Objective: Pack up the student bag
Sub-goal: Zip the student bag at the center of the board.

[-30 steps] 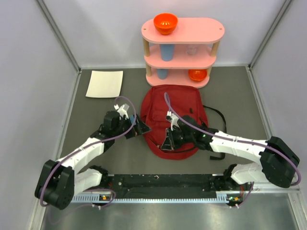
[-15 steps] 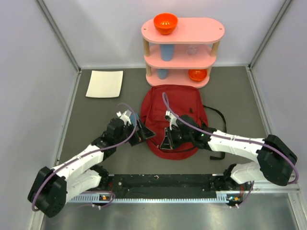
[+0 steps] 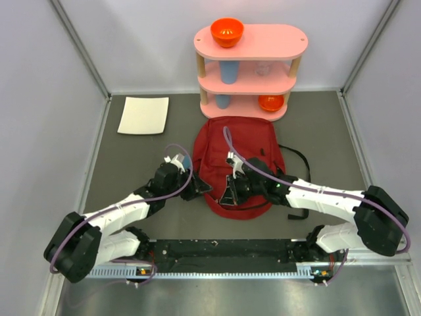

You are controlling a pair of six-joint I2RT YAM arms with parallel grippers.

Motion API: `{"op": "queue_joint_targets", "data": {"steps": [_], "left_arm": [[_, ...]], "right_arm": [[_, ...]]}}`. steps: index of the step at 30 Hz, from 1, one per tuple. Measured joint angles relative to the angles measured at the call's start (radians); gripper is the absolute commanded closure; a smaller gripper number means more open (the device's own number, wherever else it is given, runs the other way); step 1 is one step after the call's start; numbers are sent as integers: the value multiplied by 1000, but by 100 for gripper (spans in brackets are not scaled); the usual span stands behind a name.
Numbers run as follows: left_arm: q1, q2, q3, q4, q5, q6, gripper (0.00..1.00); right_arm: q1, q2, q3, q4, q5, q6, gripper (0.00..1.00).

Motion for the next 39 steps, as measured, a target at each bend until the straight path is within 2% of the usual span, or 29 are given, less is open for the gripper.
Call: {"op": "queue_joint_targets", "data": {"steps": [1,3,9,20,27,39], "left_arm": [[-1,9,0,6,-6,3,90],[-2,21,0,15,-16,4,100],[0,21,2,20,-35,35,100],[75,-35,64,-88,-43,170,100],[124,-42,72,-110,-24,212,100],[201,-48,72,-123,34,240,100]], "right_arm": [[0,-2,0,-1,-1,0,100],[0,-6,0,-6,-3,0,100],[0,-57,-5,-58,1,-19,100],[0,-235,-42,-177,29,-71,100],[0,-296,-42,-253,84,-87,100],[2,-488,-111,-364,219,-48,100]]}}
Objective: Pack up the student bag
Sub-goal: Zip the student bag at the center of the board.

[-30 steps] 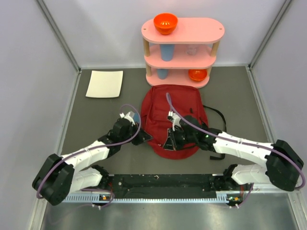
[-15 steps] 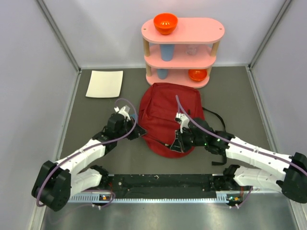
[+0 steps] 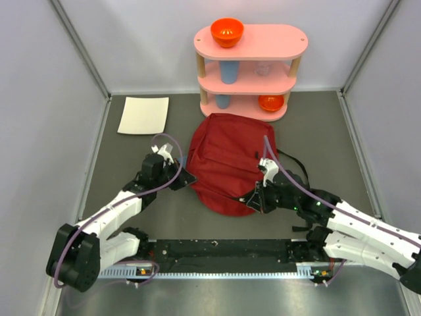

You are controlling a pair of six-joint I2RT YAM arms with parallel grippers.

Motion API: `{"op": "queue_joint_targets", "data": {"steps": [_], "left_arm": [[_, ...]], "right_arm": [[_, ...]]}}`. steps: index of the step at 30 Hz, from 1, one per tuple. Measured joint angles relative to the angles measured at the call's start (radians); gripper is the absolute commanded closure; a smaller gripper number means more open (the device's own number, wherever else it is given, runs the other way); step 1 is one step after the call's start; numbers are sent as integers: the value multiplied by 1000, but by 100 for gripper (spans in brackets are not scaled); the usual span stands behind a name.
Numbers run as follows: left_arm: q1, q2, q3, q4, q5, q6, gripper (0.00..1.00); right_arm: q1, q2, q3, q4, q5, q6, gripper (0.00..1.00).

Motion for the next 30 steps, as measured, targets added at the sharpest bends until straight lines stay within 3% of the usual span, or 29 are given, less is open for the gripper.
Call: {"op": "queue_joint_targets", "data": {"steps": [5,7,8,9,10,13,16,23,30], "left_arm": [[22,0,1,-11,15,10,100],[27,0,2,-14,22,12,74],[29,0,2,-14,27,14,68],[30,0,2,-14,29,22,48],[34,-3,2,-14,29,27,39],[48,-26,2,-10,34,40,15],[51,-82,2,-13,37,57,1],[-5,-282,40,-95,-15,62,1],[-386,-291,21,-140,-208,-145,1]], "right_arm": [[0,-95,-36,-65,99,45,100],[0,-120,-42,-91,136,63,100],[0,-127,-43,-99,152,72,100],[0,-134,-43,-106,170,83,100],[0,-136,-43,-111,183,89,100],[0,-120,-41,-112,190,94,100],[0,-72,-33,-105,190,91,100],[0,8,3,-55,180,73,100],[0,34,13,-14,174,73,100]]}}
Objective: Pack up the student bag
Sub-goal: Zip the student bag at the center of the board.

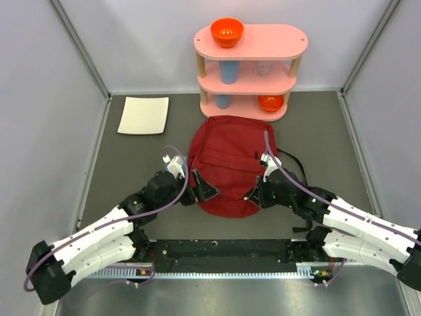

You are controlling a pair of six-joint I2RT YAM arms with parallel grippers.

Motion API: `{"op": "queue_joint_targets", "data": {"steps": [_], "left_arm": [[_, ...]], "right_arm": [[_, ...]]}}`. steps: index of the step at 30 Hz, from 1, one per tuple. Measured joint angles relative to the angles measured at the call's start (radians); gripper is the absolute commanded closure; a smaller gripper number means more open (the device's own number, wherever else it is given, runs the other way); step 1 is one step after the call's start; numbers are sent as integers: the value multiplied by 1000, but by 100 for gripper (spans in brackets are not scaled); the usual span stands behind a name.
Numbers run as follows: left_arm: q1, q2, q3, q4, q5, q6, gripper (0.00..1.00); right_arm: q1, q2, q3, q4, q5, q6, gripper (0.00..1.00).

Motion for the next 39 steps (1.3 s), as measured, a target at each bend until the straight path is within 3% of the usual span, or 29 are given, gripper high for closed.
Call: {"op": "queue_joint_targets", "data": {"steps": [9,16,19,20,21,24,31,39], "left_arm": [[-79,182,-40,58,-21,-152,1],[-95,361,-23,217,-13,-265,1],[-101,436,1,277,-16,-285,32],[-100,460,6,303,-15,-293,45],[-98,483,10,328,-10,-297,68],[-79,541,12,391,19,-301,100],[32,501,-56,475,106,-289,100],[66,265,-74,265,79,-117,100]], "right_arm": [[0,-1,0,23,-22,0,100],[0,-24,-1,23,-28,0,100],[0,-35,-1,29,-31,0,100],[0,-37,-2,32,-32,0,100],[0,-40,-3,35,-32,0,100],[0,-56,-17,38,-19,2,100],[0,-68,-24,17,53,26,100],[-57,-90,-30,10,95,64,100]]}}
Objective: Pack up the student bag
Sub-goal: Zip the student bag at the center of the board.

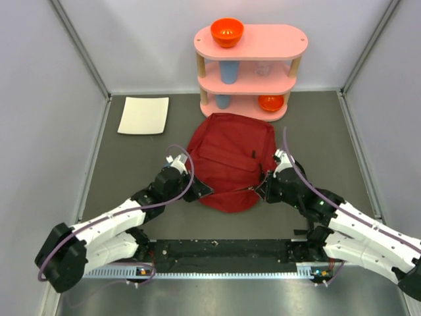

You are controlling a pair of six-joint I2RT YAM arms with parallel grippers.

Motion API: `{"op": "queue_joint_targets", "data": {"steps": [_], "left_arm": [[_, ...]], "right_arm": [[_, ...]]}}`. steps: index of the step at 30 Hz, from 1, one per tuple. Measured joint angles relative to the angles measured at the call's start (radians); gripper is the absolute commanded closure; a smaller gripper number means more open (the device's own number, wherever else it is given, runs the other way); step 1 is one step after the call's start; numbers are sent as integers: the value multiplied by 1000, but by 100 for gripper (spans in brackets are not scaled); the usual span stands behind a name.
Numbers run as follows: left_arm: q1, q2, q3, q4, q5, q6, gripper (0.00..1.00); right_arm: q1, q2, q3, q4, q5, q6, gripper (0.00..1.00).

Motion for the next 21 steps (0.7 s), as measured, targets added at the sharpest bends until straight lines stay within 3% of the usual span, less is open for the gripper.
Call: {"op": "queue_joint_targets", "data": {"steps": [7,15,21], "left_arm": [[9,-163,-24,-174,-69,100,100],[16,-223,-99,-188,-62,109,100],[18,-263,-154,-152,-30,95,100]], "right_arm": [[-70,3,0,-5,-13,-1,100],[-107,55,-6,-2,-13,-7,100],[-205,100,-13,34,-41,-19,100]]}}
